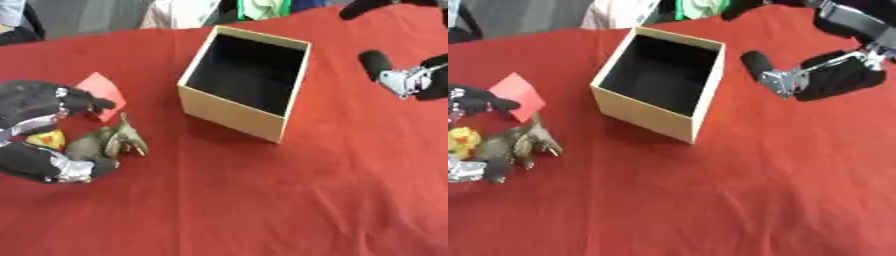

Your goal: Pick up objects on the table and place them in the box.

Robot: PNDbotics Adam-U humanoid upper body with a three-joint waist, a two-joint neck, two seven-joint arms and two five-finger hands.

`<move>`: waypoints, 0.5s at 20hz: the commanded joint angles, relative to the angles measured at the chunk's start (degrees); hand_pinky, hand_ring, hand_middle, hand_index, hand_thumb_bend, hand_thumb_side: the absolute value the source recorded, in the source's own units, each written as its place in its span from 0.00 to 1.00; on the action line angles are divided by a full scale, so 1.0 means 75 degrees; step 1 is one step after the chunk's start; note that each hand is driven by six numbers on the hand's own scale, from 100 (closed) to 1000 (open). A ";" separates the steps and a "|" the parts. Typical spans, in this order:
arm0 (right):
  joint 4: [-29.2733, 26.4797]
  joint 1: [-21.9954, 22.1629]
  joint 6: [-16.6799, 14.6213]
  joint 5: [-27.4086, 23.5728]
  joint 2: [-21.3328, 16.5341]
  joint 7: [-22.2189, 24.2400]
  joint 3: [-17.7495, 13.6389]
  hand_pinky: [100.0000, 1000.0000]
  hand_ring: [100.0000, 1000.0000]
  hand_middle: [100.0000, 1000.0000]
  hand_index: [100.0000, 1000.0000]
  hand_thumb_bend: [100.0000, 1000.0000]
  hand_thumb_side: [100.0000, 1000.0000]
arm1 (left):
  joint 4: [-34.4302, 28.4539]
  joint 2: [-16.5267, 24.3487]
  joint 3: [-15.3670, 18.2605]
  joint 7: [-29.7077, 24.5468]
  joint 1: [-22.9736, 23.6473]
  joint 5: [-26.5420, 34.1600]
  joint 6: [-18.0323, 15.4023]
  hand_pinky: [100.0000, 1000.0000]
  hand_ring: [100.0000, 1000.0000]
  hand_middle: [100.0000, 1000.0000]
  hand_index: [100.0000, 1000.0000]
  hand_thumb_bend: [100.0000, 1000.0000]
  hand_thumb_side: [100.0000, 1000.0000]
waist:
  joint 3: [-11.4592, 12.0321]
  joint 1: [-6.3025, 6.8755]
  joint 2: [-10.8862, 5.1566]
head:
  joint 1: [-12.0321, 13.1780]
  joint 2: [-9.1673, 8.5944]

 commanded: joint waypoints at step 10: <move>-0.0159 -0.0043 -0.0018 -0.0128 -0.0170 0.0162 -0.0121 0.87 0.93 0.80 0.79 0.00 0.29 | -0.0085 0.0245 0.0047 -0.0038 -0.0047 -0.0747 0.0550 0.86 0.88 0.81 0.91 0.61 1.00 | -0.0011 0.0012 -0.0059 | -0.0016 0.0001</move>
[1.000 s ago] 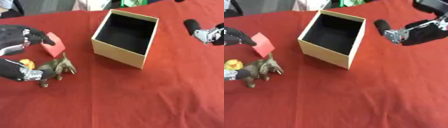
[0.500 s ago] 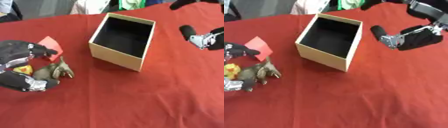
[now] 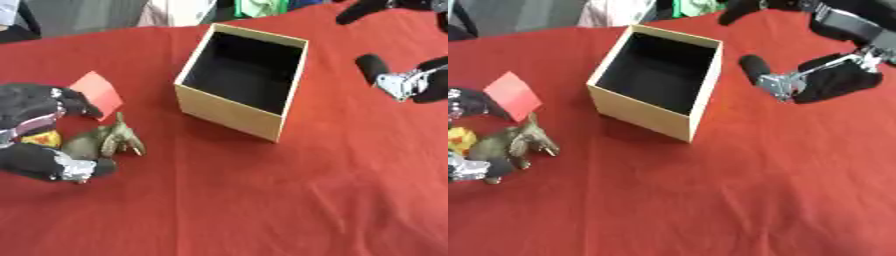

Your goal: Pick up objects on the table and place them in the box.

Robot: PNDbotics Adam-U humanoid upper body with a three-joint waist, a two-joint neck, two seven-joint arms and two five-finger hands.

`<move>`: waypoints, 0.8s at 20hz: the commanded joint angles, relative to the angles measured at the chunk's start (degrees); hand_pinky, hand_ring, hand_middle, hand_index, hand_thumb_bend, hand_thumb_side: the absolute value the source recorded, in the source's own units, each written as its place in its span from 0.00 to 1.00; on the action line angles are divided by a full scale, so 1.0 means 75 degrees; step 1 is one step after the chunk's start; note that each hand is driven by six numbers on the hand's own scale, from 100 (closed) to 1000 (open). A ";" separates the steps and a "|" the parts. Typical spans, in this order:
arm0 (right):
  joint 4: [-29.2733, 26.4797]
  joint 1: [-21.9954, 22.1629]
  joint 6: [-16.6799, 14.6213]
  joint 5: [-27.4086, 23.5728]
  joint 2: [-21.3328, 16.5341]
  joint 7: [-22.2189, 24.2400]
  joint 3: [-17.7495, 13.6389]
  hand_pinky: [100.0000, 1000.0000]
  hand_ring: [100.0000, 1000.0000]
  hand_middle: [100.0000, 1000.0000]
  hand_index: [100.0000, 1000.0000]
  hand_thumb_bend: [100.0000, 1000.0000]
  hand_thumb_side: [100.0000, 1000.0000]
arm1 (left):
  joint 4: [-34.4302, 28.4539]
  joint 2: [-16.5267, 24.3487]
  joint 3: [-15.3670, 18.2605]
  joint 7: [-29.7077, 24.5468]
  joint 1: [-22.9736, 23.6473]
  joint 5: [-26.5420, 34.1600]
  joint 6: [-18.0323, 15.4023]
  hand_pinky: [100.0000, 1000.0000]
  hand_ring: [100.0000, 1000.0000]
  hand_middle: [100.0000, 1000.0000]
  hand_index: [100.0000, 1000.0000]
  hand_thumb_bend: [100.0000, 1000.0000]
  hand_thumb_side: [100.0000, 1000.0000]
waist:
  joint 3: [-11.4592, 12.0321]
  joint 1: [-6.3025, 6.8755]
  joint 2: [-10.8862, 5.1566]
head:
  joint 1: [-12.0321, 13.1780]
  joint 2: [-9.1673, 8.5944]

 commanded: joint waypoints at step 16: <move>-0.0183 -0.0090 0.0044 -0.0173 -0.0150 0.0069 -0.0110 0.87 0.93 0.80 0.79 0.00 0.31 | 0.0447 0.0179 0.0215 -0.0321 0.0013 -0.0673 0.0301 0.86 0.89 0.82 0.94 0.69 1.00 | -0.0075 -0.0005 -0.0112 | 0.0124 -0.0063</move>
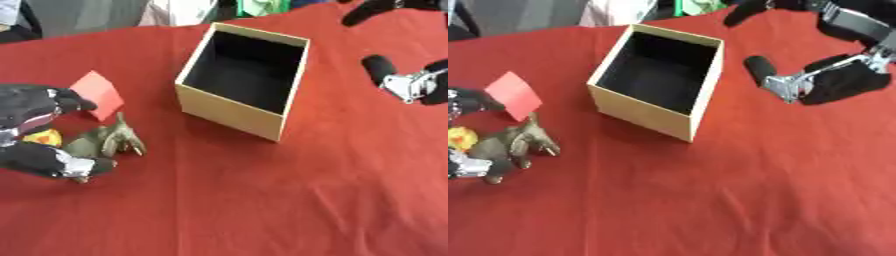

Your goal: Pick up objects on the table and place them in the box.

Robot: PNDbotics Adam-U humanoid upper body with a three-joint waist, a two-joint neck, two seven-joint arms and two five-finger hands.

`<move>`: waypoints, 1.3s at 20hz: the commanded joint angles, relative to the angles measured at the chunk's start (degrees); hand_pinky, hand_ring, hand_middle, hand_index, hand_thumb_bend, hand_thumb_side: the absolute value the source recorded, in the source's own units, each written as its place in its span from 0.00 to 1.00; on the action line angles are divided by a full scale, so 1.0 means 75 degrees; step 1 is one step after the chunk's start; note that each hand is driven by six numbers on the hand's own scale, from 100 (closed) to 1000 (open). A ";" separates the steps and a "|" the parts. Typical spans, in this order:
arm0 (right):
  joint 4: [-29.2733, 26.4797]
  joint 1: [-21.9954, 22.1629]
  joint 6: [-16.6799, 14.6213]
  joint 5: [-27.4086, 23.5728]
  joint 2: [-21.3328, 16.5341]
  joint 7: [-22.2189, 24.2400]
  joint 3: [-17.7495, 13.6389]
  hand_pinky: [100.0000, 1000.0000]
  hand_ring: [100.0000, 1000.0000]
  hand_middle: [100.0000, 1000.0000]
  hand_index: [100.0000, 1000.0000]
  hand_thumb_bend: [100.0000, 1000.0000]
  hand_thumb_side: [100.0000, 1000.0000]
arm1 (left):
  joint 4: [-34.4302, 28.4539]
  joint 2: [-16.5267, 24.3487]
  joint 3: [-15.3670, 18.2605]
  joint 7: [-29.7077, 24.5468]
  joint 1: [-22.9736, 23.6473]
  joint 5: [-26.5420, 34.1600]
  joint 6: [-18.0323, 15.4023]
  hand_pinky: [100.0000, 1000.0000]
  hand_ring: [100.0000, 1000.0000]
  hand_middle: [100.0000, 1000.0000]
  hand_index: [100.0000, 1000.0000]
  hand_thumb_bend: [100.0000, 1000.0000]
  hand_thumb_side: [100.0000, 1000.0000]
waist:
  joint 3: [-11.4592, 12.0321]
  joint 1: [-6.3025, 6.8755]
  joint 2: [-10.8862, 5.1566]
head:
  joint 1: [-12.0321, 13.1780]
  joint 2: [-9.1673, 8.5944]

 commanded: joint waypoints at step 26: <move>-0.0221 -0.0091 0.0110 -0.0219 -0.0101 0.0057 -0.0219 0.87 0.92 0.80 0.78 0.00 0.36 | 0.1688 -0.0408 -0.0216 -0.0291 -0.0477 -0.0981 -0.1151 0.79 0.82 0.74 0.85 0.58 1.00 | -0.0243 -0.0066 0.0149 | 0.0283 -0.0235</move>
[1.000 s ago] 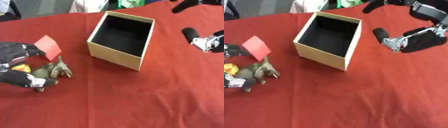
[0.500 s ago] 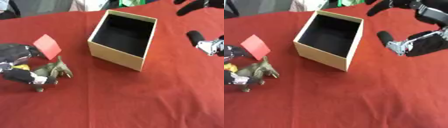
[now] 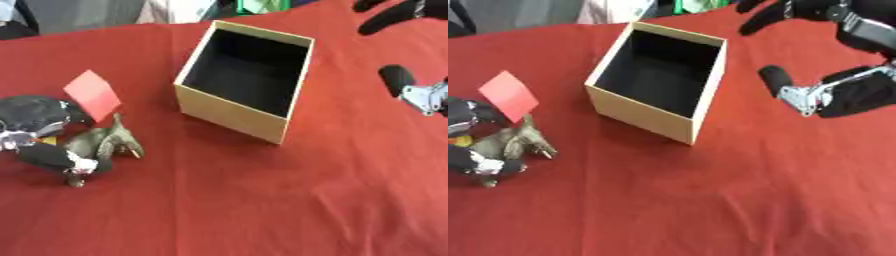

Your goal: Pick up objects on the table and place them in the box.

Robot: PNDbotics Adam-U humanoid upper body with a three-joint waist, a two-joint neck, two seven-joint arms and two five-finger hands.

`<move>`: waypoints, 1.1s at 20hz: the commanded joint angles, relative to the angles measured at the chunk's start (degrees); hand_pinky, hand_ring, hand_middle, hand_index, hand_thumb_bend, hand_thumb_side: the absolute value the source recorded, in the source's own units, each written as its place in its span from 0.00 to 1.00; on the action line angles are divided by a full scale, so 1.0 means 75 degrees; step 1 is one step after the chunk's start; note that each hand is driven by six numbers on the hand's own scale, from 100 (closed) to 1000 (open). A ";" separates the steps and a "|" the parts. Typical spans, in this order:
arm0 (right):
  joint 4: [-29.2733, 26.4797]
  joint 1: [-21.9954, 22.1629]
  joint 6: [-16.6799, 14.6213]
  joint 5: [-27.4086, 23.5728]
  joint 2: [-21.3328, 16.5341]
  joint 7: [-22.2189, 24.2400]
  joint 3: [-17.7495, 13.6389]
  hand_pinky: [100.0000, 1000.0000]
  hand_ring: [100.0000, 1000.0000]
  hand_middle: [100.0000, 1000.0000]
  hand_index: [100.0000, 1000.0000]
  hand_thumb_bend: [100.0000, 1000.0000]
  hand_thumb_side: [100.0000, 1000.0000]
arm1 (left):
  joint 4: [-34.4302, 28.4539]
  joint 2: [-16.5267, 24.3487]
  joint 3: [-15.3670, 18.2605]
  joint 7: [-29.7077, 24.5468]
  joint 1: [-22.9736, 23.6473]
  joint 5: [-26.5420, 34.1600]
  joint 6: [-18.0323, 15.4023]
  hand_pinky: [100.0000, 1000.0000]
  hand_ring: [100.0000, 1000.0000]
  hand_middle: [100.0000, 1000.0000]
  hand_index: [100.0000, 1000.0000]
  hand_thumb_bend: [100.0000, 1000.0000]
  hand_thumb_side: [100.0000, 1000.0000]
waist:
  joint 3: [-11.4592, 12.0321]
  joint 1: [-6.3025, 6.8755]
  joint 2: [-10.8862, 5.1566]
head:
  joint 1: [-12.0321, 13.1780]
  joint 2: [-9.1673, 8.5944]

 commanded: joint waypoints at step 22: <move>-0.0201 0.0086 0.0193 -0.0324 -0.0103 0.0183 -0.0250 0.87 0.92 0.79 0.79 0.00 0.40 | -0.0757 0.0178 0.0269 0.1233 -0.0029 0.0110 0.0246 0.28 0.28 0.23 0.39 0.00 0.13 | 0.0006 -0.0013 -0.0197 | -0.0023 0.0008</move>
